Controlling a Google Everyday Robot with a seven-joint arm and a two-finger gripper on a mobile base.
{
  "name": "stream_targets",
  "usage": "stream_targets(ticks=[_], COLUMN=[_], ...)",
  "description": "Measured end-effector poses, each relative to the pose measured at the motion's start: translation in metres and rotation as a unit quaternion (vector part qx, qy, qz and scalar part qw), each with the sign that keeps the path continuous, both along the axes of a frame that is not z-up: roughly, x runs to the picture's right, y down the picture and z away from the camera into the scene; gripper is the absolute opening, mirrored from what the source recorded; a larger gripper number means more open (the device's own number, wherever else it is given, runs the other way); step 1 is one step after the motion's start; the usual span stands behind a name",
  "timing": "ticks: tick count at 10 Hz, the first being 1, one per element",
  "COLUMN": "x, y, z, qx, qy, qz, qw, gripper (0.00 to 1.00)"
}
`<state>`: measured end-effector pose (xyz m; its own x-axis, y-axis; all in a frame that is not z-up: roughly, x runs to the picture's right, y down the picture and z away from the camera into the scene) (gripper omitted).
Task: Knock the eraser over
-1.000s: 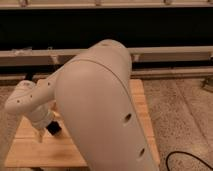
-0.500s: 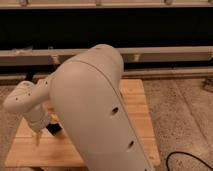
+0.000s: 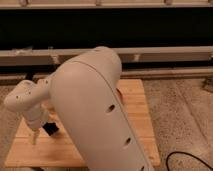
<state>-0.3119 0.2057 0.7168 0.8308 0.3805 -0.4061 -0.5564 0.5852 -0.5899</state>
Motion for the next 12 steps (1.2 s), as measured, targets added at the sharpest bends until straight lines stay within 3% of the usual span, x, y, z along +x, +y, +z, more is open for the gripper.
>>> stream_targets(ticks=[4,9,12], x=[-0.024,-0.048,-0.032], y=[-0.01,-0.016,-0.018], z=[0.005,0.006,0.006], qx=[0.005,0.017,0.015], qy=[-0.037,-0.072,-0.064], qz=[0.005,-0.013,-0.012], qw=[0.9993,0.9972,0.9977], gripper=[0.8,0.8,0.8])
